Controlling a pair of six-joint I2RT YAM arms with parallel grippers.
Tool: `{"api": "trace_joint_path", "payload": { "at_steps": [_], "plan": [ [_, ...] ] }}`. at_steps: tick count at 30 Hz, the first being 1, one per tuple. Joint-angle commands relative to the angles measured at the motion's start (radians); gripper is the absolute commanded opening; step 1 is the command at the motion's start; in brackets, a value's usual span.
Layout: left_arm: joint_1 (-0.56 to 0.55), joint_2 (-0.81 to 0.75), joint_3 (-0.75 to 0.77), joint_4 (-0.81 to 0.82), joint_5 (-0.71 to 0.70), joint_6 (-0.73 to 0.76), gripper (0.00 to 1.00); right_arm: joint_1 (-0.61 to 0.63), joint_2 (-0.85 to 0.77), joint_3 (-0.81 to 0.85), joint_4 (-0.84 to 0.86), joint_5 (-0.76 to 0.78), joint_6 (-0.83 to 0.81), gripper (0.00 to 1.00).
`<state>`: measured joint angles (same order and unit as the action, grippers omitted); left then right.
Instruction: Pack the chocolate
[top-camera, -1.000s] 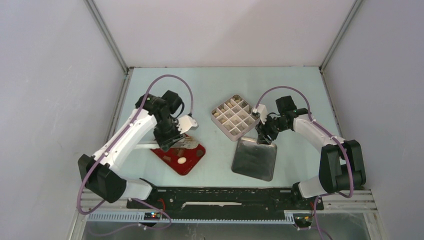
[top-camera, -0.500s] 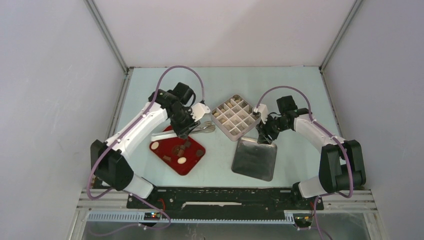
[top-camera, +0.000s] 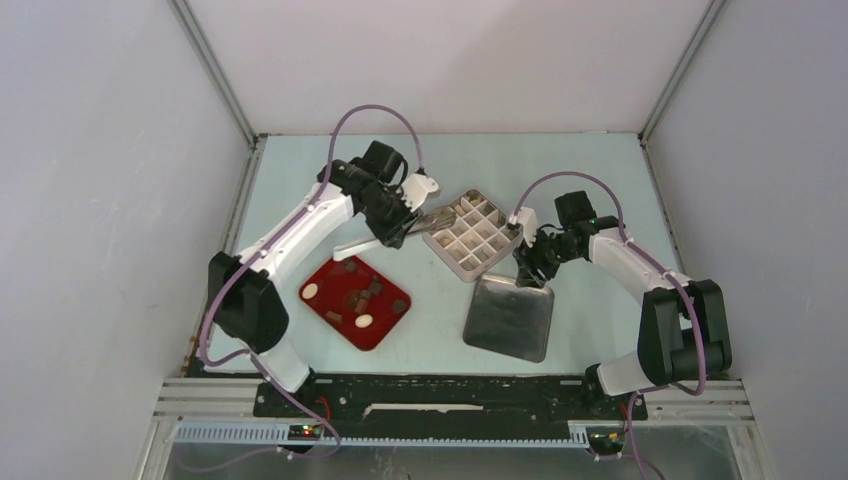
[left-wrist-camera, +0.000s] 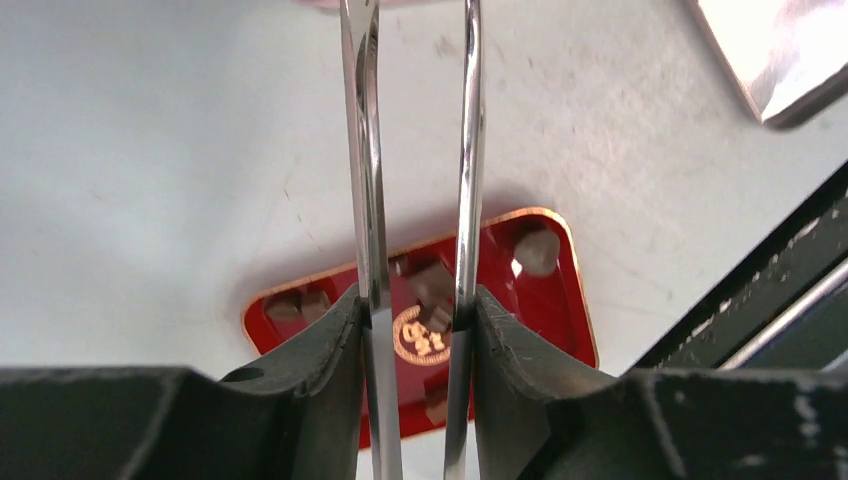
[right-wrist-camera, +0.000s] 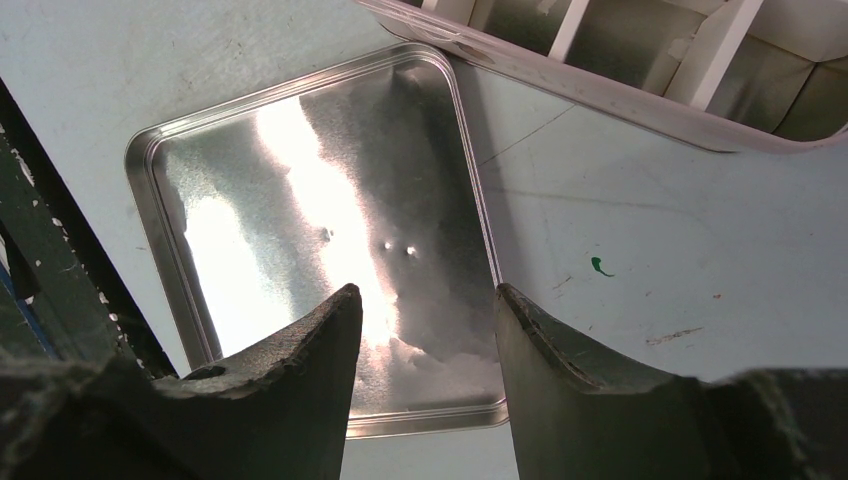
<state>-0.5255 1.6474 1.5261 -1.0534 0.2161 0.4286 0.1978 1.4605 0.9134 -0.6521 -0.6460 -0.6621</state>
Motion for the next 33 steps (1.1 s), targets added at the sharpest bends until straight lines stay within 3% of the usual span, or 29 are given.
{"api": "trace_joint_path", "payload": {
  "at_steps": [1,10,33],
  "plan": [
    [-0.01,0.057,0.121,0.083,0.052,-0.056,0.09,-0.004,-0.001,0.036,0.017,0.006,0.002,0.54],
    [-0.032,0.172,0.224,0.1,0.045,-0.072,0.09,-0.003,-0.012,0.036,0.014,0.018,-0.004,0.54],
    [-0.052,0.221,0.221,0.09,-0.004,-0.081,0.09,0.0,-0.019,0.036,0.011,0.026,-0.011,0.54]
  ]
}}
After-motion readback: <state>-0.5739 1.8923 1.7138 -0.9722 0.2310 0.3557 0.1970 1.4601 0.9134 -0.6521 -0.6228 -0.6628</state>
